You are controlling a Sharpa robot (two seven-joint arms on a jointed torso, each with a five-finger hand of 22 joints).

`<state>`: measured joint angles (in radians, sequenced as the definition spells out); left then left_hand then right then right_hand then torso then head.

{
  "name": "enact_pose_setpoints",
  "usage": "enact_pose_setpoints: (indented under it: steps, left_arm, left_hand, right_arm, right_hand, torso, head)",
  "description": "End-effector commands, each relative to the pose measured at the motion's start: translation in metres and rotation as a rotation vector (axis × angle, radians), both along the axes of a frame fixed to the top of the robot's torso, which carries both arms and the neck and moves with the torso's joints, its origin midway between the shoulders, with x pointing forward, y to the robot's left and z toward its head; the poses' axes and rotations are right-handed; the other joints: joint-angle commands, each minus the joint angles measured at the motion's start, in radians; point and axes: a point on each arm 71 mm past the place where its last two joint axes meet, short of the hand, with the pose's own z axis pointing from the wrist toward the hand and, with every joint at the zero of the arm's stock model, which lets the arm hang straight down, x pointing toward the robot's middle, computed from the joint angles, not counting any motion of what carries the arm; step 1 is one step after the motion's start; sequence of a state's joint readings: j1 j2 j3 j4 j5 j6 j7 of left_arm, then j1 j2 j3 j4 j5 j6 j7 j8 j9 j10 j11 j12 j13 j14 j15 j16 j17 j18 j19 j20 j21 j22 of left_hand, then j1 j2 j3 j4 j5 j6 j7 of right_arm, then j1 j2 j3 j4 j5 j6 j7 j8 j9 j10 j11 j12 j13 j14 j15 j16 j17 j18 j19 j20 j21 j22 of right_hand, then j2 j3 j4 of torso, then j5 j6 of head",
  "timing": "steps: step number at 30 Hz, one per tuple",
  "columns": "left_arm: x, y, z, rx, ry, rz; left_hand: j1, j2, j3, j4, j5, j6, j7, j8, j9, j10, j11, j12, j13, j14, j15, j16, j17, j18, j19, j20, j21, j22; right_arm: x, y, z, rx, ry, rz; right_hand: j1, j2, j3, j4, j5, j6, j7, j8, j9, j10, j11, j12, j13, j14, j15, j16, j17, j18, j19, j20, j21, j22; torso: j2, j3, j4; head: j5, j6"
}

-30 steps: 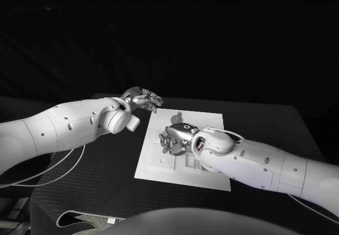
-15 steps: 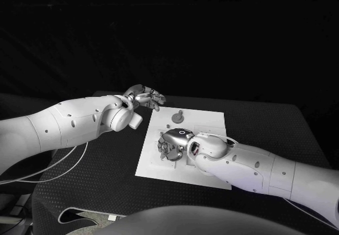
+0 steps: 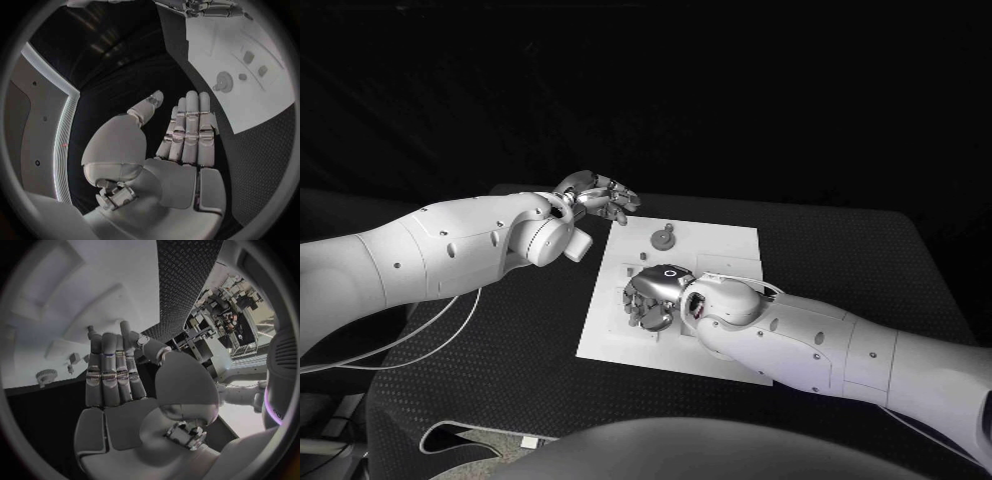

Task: Assemble the parts on the task board

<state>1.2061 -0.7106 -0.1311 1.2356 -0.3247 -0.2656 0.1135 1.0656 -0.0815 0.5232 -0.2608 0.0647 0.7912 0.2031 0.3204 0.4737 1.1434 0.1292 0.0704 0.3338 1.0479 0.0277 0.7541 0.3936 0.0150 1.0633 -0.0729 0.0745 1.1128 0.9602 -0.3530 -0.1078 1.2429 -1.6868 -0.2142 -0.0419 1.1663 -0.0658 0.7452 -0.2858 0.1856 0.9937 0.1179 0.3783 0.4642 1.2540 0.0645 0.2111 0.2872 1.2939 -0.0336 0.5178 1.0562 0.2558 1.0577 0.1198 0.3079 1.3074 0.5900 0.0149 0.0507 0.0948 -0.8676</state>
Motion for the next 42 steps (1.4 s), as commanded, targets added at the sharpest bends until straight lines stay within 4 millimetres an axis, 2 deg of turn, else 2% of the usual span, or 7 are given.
enact_pose_setpoints:
  steps: [1, 9, 20, 42]
  left_arm:
    - [-0.0001, -0.0021, 0.0012, -0.014, -0.003, -0.013]
    - [0.0, -0.0034, 0.0012, -0.015, -0.003, -0.016]
    - [0.0002, -0.004, 0.0011, -0.018, -0.001, -0.016]
    - [0.0002, -0.0047, 0.001, -0.018, 0.0, -0.017]
  left_hand:
    - [-0.006, 0.001, -0.004, 0.004, 0.003, -0.006, -0.001, 0.004, -0.001, -0.007, -0.002, -0.001, 0.002, 0.005, -0.001, -0.007, 0.002, 0.004, 0.004, 0.001, -0.005, -0.001]
    - [-0.007, 0.001, -0.004, 0.004, 0.003, -0.006, -0.001, 0.005, -0.001, -0.007, -0.002, -0.001, 0.002, 0.005, -0.001, -0.007, 0.003, 0.004, 0.004, 0.001, -0.005, -0.001]
    - [-0.008, 0.001, -0.005, 0.005, 0.003, -0.007, -0.001, 0.005, -0.002, -0.008, -0.002, -0.001, 0.002, 0.005, -0.001, -0.008, 0.004, 0.004, 0.004, 0.001, -0.005, -0.002]
    - [-0.009, 0.001, -0.005, 0.006, 0.003, -0.007, 0.0, 0.006, -0.002, -0.008, -0.002, -0.001, 0.002, 0.005, -0.001, -0.01, 0.007, 0.004, 0.004, 0.001, -0.005, -0.003]
  right_arm:
    - [-0.0006, 0.0007, -0.0012, -0.014, -0.009, 0.015]
    - [-0.0013, 0.0014, -0.003, -0.012, -0.008, 0.012]
    - [-0.0002, 0.0032, -0.0038, -0.003, -0.024, 0.002]
    - [-0.0009, 0.0037, -0.0095, -0.011, -0.054, -0.019]
  right_hand:
    - [0.002, 0.01, 0.004, -0.002, 0.005, 0.006, -0.001, 0.003, 0.029, 0.004, 0.001, 0.0, 0.002, -0.001, -0.005, 0.006, 0.0, 0.006, 0.004, -0.002, 0.004, 0.026]
    - [0.002, 0.01, 0.005, -0.002, 0.005, 0.006, -0.001, 0.002, 0.03, 0.003, 0.001, 0.0, 0.003, -0.001, -0.005, 0.007, 0.0, 0.006, 0.004, -0.003, 0.004, 0.026]
    - [0.001, 0.01, 0.005, -0.002, 0.005, 0.006, -0.001, 0.002, 0.03, 0.003, 0.001, -0.001, 0.004, -0.002, -0.005, 0.008, 0.0, 0.006, 0.004, -0.003, 0.006, 0.026]
    - [0.002, 0.008, 0.007, -0.003, 0.005, 0.007, -0.002, 0.001, 0.031, 0.003, 0.0, -0.002, 0.006, -0.002, -0.006, 0.009, -0.001, 0.006, 0.003, -0.003, 0.008, 0.026]
  torso:
    - [0.0, 0.0001, 0.0]
    - [0.001, 0.0001, 0.0002]
    - [0.0, -0.0008, 0.0001]
    - [-0.001, 0.0, -0.0003]
  head:
    - [0.0, -0.002]
    - [0.0, -0.005]
    - [0.0, -0.005]
    - [-0.001, -0.005]
